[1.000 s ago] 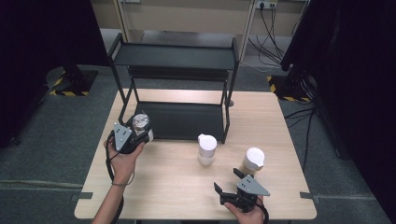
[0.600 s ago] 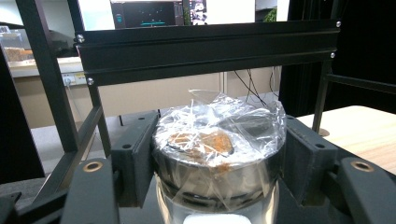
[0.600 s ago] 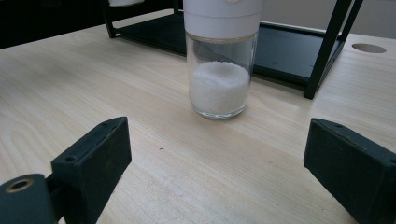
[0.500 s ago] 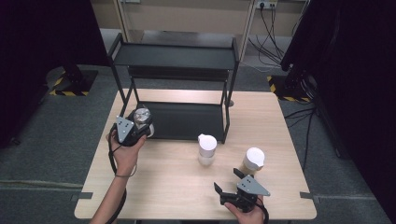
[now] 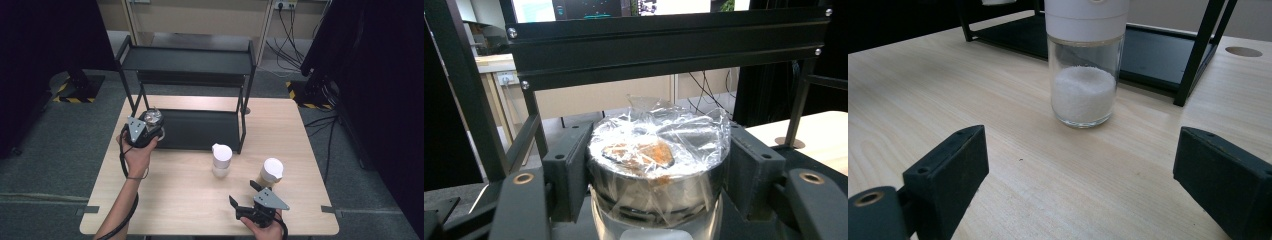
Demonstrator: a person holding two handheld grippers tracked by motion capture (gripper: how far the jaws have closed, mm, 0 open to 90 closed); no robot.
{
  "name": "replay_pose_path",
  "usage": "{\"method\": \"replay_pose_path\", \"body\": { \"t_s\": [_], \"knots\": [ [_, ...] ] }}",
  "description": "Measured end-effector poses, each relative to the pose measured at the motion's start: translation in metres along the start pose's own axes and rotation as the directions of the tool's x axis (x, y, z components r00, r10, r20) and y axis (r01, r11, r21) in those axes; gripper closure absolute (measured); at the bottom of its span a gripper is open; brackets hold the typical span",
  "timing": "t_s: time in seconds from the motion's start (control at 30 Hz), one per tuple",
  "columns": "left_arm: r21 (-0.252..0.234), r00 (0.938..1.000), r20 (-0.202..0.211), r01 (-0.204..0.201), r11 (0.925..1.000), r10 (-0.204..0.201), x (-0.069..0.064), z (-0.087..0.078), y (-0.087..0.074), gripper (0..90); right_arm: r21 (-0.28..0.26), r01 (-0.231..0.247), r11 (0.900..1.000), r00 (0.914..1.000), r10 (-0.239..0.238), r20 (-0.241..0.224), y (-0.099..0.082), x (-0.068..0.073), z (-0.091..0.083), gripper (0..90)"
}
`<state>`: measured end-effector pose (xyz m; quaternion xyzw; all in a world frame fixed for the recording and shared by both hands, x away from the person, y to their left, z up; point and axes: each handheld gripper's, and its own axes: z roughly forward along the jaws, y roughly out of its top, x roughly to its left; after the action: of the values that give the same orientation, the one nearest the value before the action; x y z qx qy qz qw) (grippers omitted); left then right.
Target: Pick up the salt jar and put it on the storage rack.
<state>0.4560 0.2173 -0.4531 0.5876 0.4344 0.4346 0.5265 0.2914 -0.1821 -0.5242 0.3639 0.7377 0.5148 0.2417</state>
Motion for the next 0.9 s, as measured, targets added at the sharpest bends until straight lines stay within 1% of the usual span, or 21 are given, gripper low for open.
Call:
{"method": "replay_pose_path", "body": {
  "t_s": [0.17, 0.27, 0.53, 0.6, 0.7, 0.9],
  "knots": [
    [0.008, 1.0000, -0.006, -0.005, 1.0000, 0.005, 0.003, 0.008, 0.000, 35.3, 0.000, 0.000, 1.0000, 1.0000, 0.000, -0.001, 0.000, 0.000, 0.000, 7.9],
    [0.010, 0.9999, -0.011, 0.003, 0.9999, -0.003, 0.004, 0.012, -0.001, 35.3, 0.001, 0.002, 1.0000, 1.0000, -0.002, -0.002, 0.000, 0.000, 0.000, 7.9],
    [0.031, 0.9997, -0.025, -0.001, 0.9995, 0.002, 0.009, 0.023, -0.006, 35.3, 0.000, 0.000, 1.0000, 1.0000, 0.000, -0.003, 0.000, 0.000, 0.000, 7.9],
    [0.034, 0.9998, -0.022, 0.000, 0.9994, 0.000, 0.009, 0.025, -0.008, 35.3, 0.000, 0.001, 1.0000, 1.0000, -0.001, -0.003, 0.000, 0.000, 0.000, 7.9],
    [0.046, 0.9998, -0.018, -0.009, 0.9989, 0.010, 0.008, 0.028, -0.011, 35.3, 0.000, 0.001, 1.0000, 1.0000, -0.001, -0.003, 0.000, 0.000, 0.000, 7.9],
    [0.062, 0.9998, -0.020, 0.009, 0.9981, -0.008, 0.006, 0.035, -0.020, 35.3, 0.000, 0.002, 1.0000, 1.0000, -0.002, -0.003, 0.000, 0.000, 0.000, 7.9]
  ]
}}
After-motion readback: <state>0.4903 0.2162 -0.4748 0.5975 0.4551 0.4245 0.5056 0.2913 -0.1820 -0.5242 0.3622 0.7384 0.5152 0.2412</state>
